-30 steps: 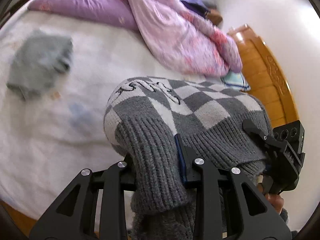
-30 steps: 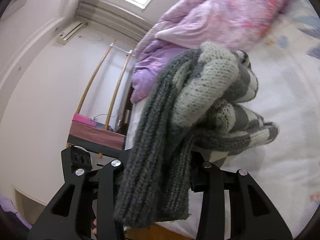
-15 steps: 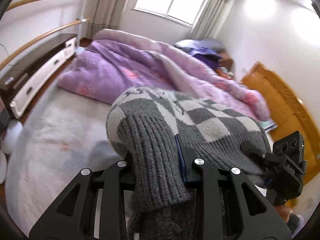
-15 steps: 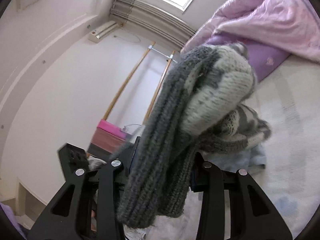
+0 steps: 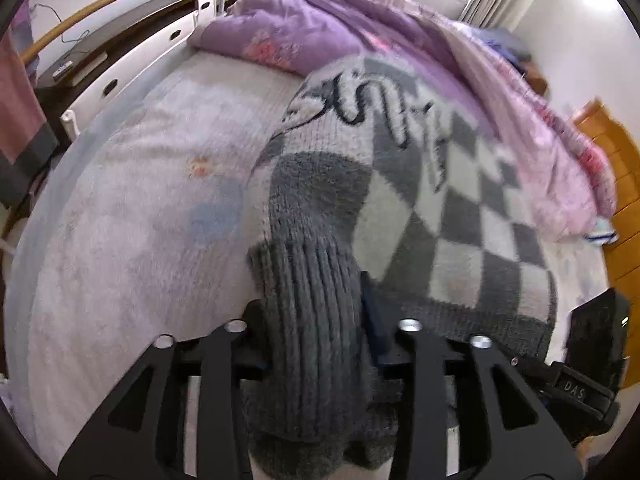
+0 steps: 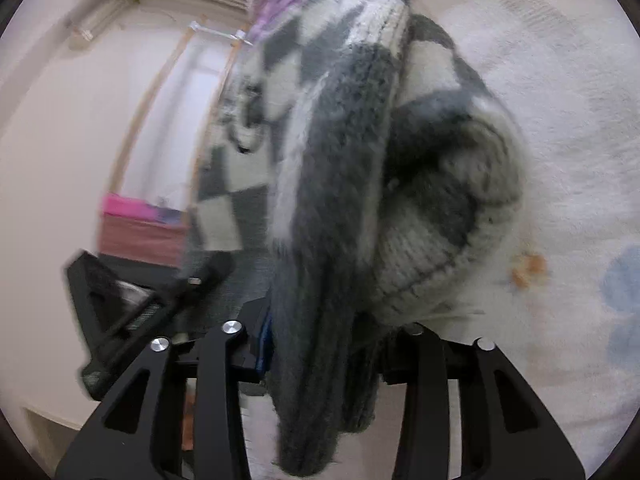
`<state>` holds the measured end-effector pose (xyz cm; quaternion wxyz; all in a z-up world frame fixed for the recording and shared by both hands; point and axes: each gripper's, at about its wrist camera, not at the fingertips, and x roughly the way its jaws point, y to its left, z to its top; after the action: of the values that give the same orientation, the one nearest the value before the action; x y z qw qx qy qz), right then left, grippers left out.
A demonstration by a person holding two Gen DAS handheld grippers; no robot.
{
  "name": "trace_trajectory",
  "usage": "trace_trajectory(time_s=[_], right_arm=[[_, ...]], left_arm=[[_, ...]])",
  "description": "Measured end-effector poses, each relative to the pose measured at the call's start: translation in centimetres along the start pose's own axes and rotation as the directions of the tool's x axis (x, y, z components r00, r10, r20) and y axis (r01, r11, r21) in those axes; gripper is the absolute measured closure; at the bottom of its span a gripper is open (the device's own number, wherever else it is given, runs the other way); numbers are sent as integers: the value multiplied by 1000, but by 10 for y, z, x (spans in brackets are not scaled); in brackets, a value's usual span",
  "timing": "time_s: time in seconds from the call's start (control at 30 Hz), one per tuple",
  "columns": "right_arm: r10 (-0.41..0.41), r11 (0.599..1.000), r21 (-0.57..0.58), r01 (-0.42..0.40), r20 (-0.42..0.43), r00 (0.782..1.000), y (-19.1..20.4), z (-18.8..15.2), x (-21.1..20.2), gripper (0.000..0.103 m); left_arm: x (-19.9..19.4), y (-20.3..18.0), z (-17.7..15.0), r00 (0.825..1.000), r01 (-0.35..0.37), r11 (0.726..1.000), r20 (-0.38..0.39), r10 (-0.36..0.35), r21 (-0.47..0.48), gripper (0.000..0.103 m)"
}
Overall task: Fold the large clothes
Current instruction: 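Lay the folded hem onto the cardigan bundle with both tools, then open both tools and lift them away from the folded cardigan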
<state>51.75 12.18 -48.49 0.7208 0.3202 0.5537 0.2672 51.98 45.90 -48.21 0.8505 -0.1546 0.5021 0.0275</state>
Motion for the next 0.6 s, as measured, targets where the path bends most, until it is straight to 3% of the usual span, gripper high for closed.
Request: trace_trajectory(time_s=[0.1,0.17,0.23,0.3,0.33,0.43,0.6], right_arm=[[-132,991,2,132,-32,991,-6,-5,4,48],[-178,984,6,179,-63,982,-12,-6,5,45],[-218,976,5,219,-71,973,-11,-3,5,42],[-238,971,13,239,-78,968,-13,-1,0,39],[-254,967,11,255,-82,964,-11,-2,-2,32],[-329,944,-17,328,-61,943,7,-5,-15,26],[-378,919,-131,372,-23,926,41,-8,-49,26]], left_arm=[[10,3,-4,999,-30,1000,-45,30,1,44],[13,3,-10,995,-78,997,-60,77,-4,23],[10,2,-12,990,-129,992,-61,129,-8,16],[3,1,-15,983,-172,985,-63,171,-13,13],[-1,0,-16,975,-212,977,-71,211,-9,13],[-17,-4,-22,966,-252,968,-66,250,-24,13],[-52,-34,-33,974,-224,974,-31,224,-4,13]])
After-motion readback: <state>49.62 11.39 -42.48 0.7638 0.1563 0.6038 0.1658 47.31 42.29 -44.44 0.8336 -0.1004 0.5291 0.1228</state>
